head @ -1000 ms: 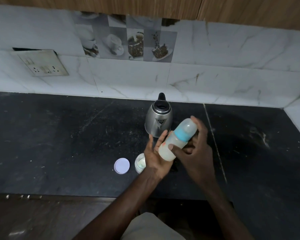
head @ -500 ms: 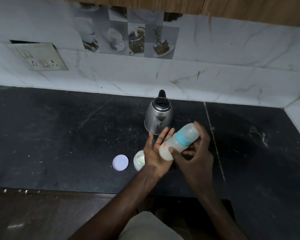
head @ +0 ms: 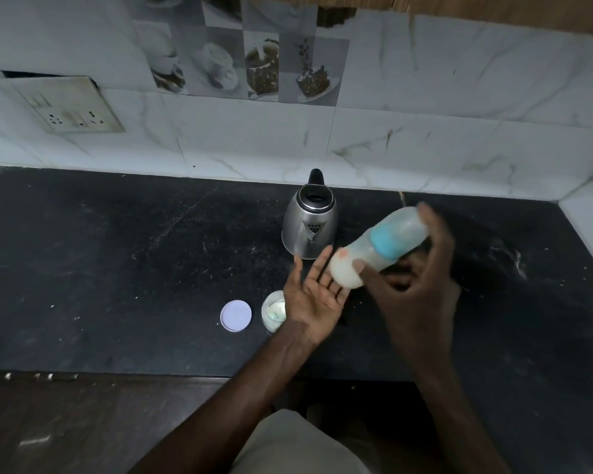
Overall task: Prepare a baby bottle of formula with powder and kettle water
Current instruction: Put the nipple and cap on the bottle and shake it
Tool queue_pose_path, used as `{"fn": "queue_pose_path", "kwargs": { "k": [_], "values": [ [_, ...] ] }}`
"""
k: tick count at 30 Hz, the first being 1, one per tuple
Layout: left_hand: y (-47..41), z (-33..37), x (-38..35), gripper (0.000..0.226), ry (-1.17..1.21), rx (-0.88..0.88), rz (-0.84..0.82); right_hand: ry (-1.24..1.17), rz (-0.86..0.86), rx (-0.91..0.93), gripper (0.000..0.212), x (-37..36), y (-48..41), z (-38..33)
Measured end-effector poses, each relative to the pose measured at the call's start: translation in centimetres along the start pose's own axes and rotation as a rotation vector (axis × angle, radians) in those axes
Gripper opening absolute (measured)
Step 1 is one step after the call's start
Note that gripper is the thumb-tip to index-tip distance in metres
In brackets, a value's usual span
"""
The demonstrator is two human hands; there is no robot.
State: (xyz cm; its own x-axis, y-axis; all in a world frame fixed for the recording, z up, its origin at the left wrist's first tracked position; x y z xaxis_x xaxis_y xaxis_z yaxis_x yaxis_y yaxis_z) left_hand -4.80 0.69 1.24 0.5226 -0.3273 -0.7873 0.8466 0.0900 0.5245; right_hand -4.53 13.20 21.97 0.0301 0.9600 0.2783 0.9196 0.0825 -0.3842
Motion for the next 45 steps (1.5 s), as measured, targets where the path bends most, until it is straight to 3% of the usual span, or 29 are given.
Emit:
{"fn": "queue_pose_path", "kwargs": {
  "k": [2, 3, 6, 11, 16, 21, 23, 26, 27, 28, 29, 30, 31, 36, 37, 40, 45],
  "values": [
    [-0.1, 0.2, -0.1, 0.067, 0.011, -0.002, -0.002, -0.111, 0.186, 0.003, 0.101, 1.0, 0.3, 1.4],
    [-0.1, 0.2, -0.2, 0.066, 0.034, 0.001, -0.012, -0.087, 0.174, -0.068, 0.103, 0.0, 0.6, 2.6],
    [0.1, -0.2, -0.6, 0.066, 0.049, 0.018, -0.034, 0.158, -0.156, -0.164, 0.105, -4.3, 3.2, 6.1],
    [0.2, 0.9, -1.5, 0.066, 0.019, -0.024, -0.084, 0.154, -0.126, -0.117, 0.104, -4.8, 3.2, 6.4],
    [0.2, 0.7, -0.5, 0.064, 0.015, 0.009, -0.050, 0.138, -0.395, -0.199, 0.110, -5.6, 1.8, 8.5],
    [0.9, 0.3, -1.6, 0.071, -0.045, 0.017, -0.098, 0.399, -0.565, 0.035, 0.104, -4.5, -1.8, 4.7],
    [0.9, 0.3, -1.6, 0.072, -0.077, 0.011, -0.087, 0.393, -0.420, 0.134, 0.103, -2.4, -3.7, 2.1],
    [0.5, 0.6, -0.9, 0.072, -0.107, -0.008, -0.054, -0.081, 0.060, 0.067, 0.102, 1.6, -4.0, 0.5],
    [0.3, 0.8, -0.9, 0.073, -0.090, -0.009, -0.063, -0.142, 0.138, 0.001, 0.098, 1.3, -3.2, 1.4],
    [0.2, 0.9, -0.7, 0.074, -0.068, -0.005, -0.067, -0.105, 0.086, -0.073, 0.092, -0.3, -2.4, 2.0],
    [0.2, 0.7, -0.8, 0.076, -0.038, 0.004, -0.083, 0.034, -0.085, -0.135, 0.091, -2.5, -1.4, 2.9],
    [0.3, 0.6, -1.0, 0.078, -0.019, 0.011, -0.099, 0.167, -0.249, -0.171, 0.096, -4.2, -0.3, 3.9],
    [0.3, 0.4, -1.1, 0.079, -0.019, 0.013, -0.099, 0.248, -0.302, -0.187, 0.101, -4.3, 0.5, 4.6],
    [0.2, 0.9, -1.0, 0.073, -0.061, -0.028, -0.074, 0.040, 0.240, -0.031, 0.097, 0.9, -0.1, 2.0],
    [0.4, 0.7, -1.0, 0.073, -0.034, -0.020, -0.073, 0.063, 0.202, -0.043, 0.096, 0.1, 0.3, 2.3],
    [0.9, 0.2, -0.6, 0.070, 0.018, -0.005, -0.063, 0.227, -0.249, -0.155, 0.103, -5.0, 2.9, 5.3],
    [1.0, 0.0, -0.5, 0.070, 0.027, 0.009, -0.045, 0.209, -0.349, -0.149, 0.108, -4.2, 2.9, 7.5]
  ]
}}
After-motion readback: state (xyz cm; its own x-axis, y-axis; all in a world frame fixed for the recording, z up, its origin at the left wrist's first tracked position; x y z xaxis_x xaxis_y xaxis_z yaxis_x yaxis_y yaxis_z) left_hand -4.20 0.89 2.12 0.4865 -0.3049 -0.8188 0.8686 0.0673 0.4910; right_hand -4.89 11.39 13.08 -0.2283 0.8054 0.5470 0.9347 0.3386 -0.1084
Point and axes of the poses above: each hand's wrist, its own y-axis away from the middle knuckle, its own x-axis out of the back of the hand, z = x × y, the point moved 8 cm from there along -y, towards the middle knuckle, and after that the axes turned 4 degrees about -y, right-handed, at the moved point
